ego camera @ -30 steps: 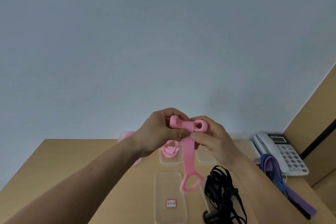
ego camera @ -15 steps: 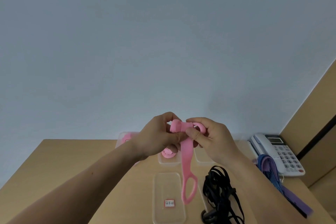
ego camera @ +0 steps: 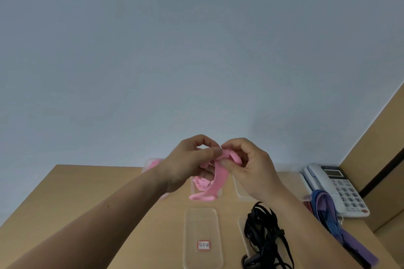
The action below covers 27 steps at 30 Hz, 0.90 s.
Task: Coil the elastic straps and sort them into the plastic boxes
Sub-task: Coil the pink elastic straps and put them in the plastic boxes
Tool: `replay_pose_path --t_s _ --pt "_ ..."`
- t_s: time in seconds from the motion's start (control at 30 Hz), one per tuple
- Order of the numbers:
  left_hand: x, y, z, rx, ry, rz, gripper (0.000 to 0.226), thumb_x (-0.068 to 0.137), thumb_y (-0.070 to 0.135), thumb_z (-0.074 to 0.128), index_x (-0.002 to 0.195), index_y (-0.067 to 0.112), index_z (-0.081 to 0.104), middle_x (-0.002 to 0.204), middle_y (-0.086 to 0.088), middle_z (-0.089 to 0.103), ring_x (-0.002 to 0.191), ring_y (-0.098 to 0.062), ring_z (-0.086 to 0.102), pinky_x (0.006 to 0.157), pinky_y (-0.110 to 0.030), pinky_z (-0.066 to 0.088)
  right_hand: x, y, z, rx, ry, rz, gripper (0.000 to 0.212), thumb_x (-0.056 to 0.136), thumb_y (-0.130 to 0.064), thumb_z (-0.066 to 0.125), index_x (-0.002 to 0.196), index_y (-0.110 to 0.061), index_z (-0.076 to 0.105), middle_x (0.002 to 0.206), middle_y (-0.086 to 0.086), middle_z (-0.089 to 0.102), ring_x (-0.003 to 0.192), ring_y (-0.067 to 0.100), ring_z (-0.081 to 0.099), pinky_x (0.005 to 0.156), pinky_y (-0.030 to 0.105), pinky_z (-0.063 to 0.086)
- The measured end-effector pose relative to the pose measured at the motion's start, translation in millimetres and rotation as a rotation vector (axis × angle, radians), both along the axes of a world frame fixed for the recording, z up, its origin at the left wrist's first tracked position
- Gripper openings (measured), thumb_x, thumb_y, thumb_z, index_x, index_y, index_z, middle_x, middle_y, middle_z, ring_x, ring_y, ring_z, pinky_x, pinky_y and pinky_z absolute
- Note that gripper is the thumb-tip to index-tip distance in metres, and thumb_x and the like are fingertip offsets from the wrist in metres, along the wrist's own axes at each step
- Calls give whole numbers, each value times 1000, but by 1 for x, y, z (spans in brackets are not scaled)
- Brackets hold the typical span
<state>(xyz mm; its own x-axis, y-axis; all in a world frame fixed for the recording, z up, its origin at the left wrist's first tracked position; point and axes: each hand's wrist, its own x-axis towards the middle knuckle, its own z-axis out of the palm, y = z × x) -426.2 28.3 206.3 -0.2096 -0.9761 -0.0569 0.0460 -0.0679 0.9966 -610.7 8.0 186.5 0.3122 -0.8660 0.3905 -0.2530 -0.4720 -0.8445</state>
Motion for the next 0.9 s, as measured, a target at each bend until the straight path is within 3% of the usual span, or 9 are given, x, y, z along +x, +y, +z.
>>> replay_pose_path --t_s 0.13,0.23,0.3,0.4,0.53,0.7,0.9 --pt "2 -1 -5 -21 23 25 33 76 19 80 101 5 63 89 -30 64 80 -37 59 81 -53 50 3 -2 -3 71 -20 33 29 79 -19 75 94 -39 61 92 -11 69 75 16 65 66 25 55" --pt "6 -2 -10 -56 30 45 27 77 9 75 101 6 65 87 -23 63 80 -38 56 80 -52 47 0 -4 -3 216 -118 78 34 74 -28 75 104 -36 62 94 -9 68 75 14 65 68 25 55" --pt "6 -2 -12 -100 0 54 27 76 8 76 102 8 66 90 -18 68 80 -39 62 82 -55 51 -2 -5 -1 279 -164 115 32 79 -30 74 108 -23 65 83 -8 69 67 13 66 63 23 53" --pt "3 -1 -13 -156 -47 67 38 72 13 81 106 16 65 93 -18 68 80 -33 65 83 -51 54 -3 -6 1 286 -138 123 12 90 -23 71 97 -15 69 67 -6 69 60 13 65 55 22 51" --pt "1 -2 -11 -144 -56 71 54 69 17 85 116 17 60 101 -25 67 84 -35 65 84 -51 54 -5 -6 2 254 -194 124 6 87 -13 73 90 -18 71 70 -4 69 61 10 64 57 19 50" --pt "4 -4 -7 -92 -153 -6 35 72 13 81 100 2 64 78 -15 70 73 -28 63 74 -42 49 -6 -5 2 211 -191 116 17 71 -22 76 87 -29 72 78 -10 69 74 12 63 70 26 54" --pt "1 -2 -6 -78 -106 -69 37 72 12 80 102 0 61 92 -27 69 79 -35 63 79 -49 51 -10 -5 0 217 -169 106 31 65 -32 79 93 -36 69 82 -12 67 78 10 62 78 39 53"
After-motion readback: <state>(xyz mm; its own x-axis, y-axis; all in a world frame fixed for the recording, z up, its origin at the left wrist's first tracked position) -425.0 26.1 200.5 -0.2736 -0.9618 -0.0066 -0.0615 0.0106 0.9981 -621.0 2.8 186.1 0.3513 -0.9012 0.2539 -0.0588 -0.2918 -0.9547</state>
